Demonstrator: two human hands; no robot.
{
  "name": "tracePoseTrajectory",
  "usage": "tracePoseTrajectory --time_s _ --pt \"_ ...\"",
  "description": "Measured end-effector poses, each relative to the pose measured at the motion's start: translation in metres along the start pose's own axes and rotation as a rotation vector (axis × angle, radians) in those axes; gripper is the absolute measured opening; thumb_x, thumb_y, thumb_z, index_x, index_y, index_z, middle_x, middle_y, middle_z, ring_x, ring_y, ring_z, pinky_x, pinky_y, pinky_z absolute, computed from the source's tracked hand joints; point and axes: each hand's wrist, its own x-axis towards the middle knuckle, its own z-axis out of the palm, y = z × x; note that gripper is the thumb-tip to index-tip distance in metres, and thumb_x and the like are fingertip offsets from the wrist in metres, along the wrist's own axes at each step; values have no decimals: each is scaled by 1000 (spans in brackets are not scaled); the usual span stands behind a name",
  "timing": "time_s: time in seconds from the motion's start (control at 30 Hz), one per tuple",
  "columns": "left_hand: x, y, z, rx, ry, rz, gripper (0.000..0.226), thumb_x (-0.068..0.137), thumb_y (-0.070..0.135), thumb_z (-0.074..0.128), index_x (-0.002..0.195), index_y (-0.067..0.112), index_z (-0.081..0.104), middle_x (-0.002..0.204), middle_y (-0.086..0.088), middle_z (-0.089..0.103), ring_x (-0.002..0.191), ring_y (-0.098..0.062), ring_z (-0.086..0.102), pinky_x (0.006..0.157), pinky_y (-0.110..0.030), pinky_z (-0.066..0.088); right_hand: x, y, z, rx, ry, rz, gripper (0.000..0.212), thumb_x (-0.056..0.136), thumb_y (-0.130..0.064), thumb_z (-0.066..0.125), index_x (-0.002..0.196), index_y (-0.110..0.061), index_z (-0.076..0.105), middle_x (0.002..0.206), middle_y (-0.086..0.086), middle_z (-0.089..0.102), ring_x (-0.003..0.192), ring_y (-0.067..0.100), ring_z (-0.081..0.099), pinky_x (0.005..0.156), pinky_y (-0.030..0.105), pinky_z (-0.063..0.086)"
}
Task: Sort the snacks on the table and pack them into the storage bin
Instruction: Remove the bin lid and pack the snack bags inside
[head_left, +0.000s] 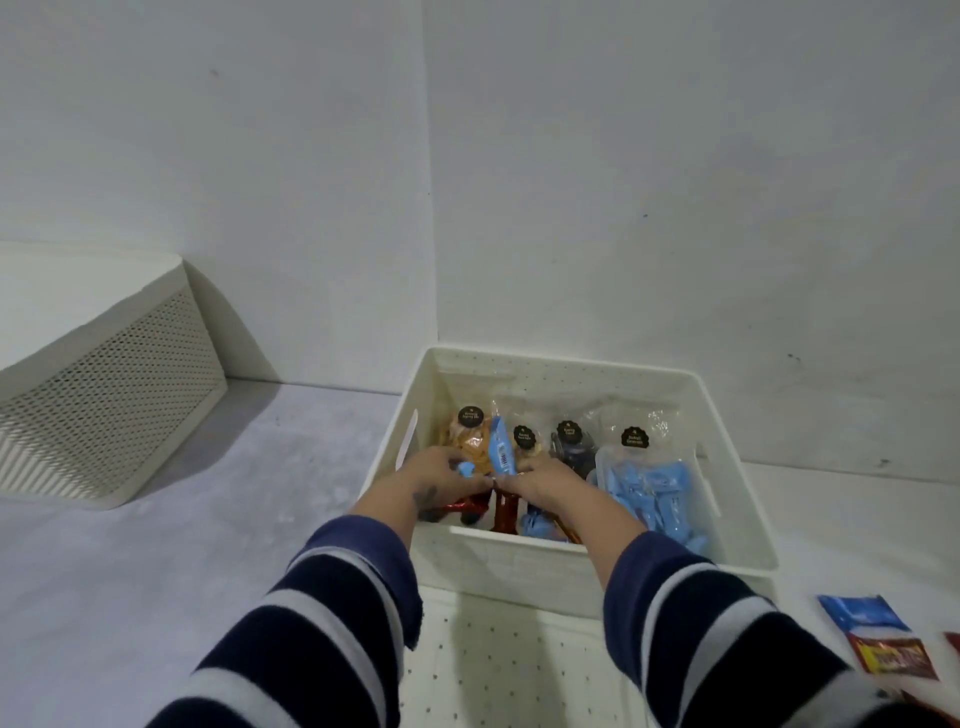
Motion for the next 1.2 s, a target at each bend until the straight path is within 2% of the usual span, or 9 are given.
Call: tracePoseTrajectory --time_s 0.07,0.1,0.13,0.2,0.3,0.4,0.5,0.83,1.2 --pt "0 3 -1 -6 -9 6 69 77 57 68 132 19 50 132 -2 55 113 -19 55 85 -25 45 -5 -2 -4 -23 -57 -19 67 88 -53 54 143 -19 40 144 9 44 102 21 55 92 34 43" --pt "-1 6 -3 7 0 19 72 76 59 67 134 19 49 134 -2 54 117 -20 54 90 -27 45 -8 -2 -7 -41 -52 -27 69 89 -55 51 146 -20 34 150 9 38 117 26 52 99 37 40" --pt "-3 8 -5 22 10 36 73 77 59 66 135 18 48 135 -3 54 119 -21 53 94 -29 43 -11 -3 -10 -58 -36 -36 69 91 -57 47 148 -21 31 152 8 34 130 29 43 106 39 36" --pt "-10 14 -10 50 30 58 63 84 51 62 135 16 48 135 -4 54 121 -22 52 95 -28 40 -20 -5 -18 -43 -8 -54 69 93 -59 38 149 -21 26 156 7 28 141 29 30 113 41 28" --pt "-26 28 -16 85 68 82 50 91 38 57 135 14 48 136 -7 53 121 -23 52 96 -30 41 -39 -10 -31 -58 -18 -86 61 97 -53 33 148 -19 31 153 7 32 138 27 34 111 39 29" --pt "-44 47 -14 136 101 130 46 92 36 56 133 15 50 136 -6 53 122 -23 51 100 -32 40 -66 -8 -50 -211 -13 -128 47 99 -40 41 137 -14 49 138 7 51 124 25 49 101 35 39" --pt "-59 73 -1 182 99 182 45 91 39 57 131 18 52 132 -5 56 118 -23 54 101 -35 44 -92 3 -71 -284 78 -180 38 97 -35 48 126 -13 59 129 7 59 116 24 55 99 36 42" --pt "-100 199 93 311 42 389 41 91 35 58 129 20 54 132 -2 56 119 -21 53 100 -29 40 -182 107 -168 -477 244 -45 50 97 -36 47 142 -17 42 151 2 36 137 21 36 111 30 29" --pt "-133 268 227 215 -36 372 36 94 30 55 128 17 55 132 -6 55 118 -24 54 103 -33 42 -228 258 -217 -520 118 51 49 100 -31 40 146 -15 35 156 3 28 142 22 27 114 32 23"
